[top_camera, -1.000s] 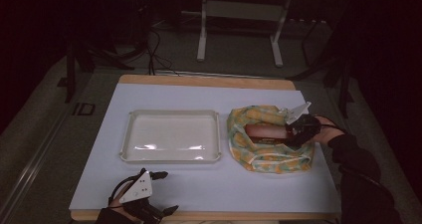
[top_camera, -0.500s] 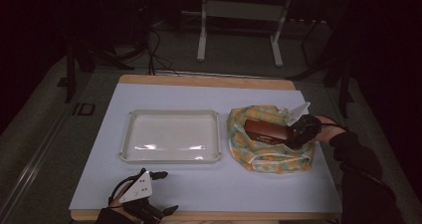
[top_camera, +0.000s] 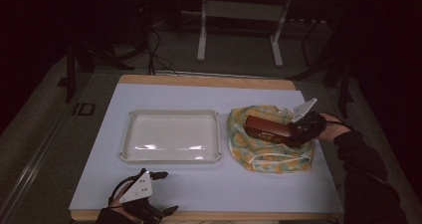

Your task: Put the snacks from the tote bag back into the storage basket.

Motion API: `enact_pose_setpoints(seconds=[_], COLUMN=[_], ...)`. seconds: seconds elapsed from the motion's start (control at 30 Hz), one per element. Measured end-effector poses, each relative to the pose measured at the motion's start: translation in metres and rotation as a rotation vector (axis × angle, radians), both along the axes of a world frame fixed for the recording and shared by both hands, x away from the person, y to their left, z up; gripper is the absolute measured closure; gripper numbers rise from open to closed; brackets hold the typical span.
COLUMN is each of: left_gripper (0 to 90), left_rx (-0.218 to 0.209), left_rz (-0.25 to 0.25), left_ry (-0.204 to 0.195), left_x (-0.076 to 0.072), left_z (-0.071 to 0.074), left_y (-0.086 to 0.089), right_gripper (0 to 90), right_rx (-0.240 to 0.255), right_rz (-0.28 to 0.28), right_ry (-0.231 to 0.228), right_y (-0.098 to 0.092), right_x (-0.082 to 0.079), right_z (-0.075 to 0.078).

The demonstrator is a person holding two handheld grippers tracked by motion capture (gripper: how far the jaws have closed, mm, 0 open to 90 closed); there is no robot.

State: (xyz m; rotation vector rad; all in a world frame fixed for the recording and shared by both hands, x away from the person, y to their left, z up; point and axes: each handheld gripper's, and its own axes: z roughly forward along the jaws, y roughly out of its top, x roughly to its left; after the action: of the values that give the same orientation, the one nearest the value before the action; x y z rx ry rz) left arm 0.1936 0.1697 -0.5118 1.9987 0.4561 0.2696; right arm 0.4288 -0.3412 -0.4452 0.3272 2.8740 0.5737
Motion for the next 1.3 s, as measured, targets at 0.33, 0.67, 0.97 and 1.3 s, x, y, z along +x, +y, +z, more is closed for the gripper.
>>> enact_pose_setpoints(seconds=[0.33,0.67,0.97,1.3], left_gripper=[0.0,0.0,0.0,0.0], left_rx=[-0.006,-0.009,-0.009,-0.011], left_rz=[0.0,0.004,0.01,0.005], left_ry=[-0.005,-0.007,-0.006,-0.006], left_x=[-0.001,-0.003,-0.002,-0.002], left_z=[0.0,0.001,0.001,0.001], left_y=[0.002,0.002,0.002,0.002], right_gripper=[43.1,43.1,43.2,43.2], right_rx=[0.007,0.012,0.016,0.016], right_rz=[-0.015,-0.03,-0.027,0.008], right_ry=[-0.032,-0.055,-0.075,-0.089], right_y=[-0.001,-0.001,0.005,0.029], right_x=[-0.002,-0.008,-0.007,-0.006], right_z=[0.027,0.051,0.07,0.087])
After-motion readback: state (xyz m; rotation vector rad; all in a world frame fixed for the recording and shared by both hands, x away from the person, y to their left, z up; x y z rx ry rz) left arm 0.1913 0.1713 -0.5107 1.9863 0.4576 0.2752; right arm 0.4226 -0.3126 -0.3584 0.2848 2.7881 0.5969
